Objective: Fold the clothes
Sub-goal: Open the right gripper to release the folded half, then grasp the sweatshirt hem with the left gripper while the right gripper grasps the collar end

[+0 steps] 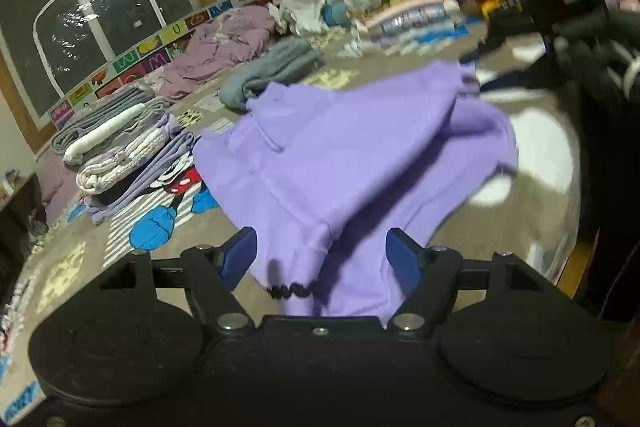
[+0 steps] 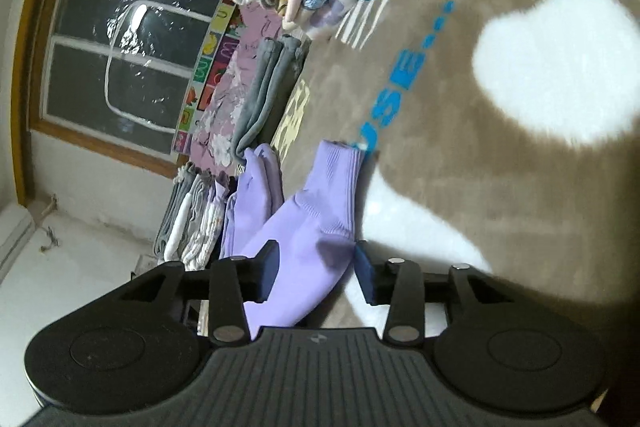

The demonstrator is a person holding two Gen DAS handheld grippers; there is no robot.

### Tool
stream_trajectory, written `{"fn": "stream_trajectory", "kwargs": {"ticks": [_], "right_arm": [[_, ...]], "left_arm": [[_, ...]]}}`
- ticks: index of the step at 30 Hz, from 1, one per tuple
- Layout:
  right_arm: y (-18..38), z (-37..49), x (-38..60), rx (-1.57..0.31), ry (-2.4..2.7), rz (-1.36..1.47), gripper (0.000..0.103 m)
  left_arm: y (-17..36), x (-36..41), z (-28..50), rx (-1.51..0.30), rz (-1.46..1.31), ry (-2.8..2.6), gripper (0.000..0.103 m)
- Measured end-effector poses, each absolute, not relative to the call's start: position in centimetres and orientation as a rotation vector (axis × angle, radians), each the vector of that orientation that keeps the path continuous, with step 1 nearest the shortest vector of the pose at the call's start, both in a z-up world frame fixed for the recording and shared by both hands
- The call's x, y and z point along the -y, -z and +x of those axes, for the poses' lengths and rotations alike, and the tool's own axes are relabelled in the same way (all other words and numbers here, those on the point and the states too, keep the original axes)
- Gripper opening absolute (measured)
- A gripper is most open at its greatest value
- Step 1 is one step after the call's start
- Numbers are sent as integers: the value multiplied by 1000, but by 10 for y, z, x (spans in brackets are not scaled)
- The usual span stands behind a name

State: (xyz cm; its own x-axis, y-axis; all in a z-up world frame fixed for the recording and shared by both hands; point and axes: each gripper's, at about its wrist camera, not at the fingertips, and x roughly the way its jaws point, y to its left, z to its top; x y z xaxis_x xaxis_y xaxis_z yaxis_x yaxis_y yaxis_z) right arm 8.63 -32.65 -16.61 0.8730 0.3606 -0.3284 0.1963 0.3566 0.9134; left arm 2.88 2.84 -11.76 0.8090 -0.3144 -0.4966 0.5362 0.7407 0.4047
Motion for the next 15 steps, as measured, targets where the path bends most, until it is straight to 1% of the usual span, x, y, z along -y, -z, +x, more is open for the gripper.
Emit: {"fn": "stream_trajectory", "kwargs": {"ticks": [2,3,4,6,7,9,10,12,13,14,15], "right_arm": [[166,91,322,-534,-93,1204,42],[166,93,320,-536,-83,1195,39],[165,96,317,-539,-60,1180,31],[162,101,316,-529,-42,1156,25],[158,103,316,-518,-50,1147,19],[150,106,316,-496,-65,1130,12],[146,108,316,-485,-73,1122,11],[138,111,316,-463,-88,1105,11],[134,113,316,-452,-96,1096,11],[130,115,316,-441,-104,1087,11],[125,117,316,-431,-111,1079,11]], "left_arm": [[120,-28,32,-428,563,482,72],[120,-29,34,-433,544,475,71],[120,-29,36,-439,522,471,65],[123,-27,39,-444,511,467,56],[123,-26,38,-440,520,459,44],[118,-30,33,-422,538,440,43],[116,-33,31,-415,542,429,44],[118,-35,31,-407,556,388,40],[121,-33,32,-408,580,385,31],[124,-29,30,-410,606,387,19],[128,-25,29,-411,633,390,15]]}}
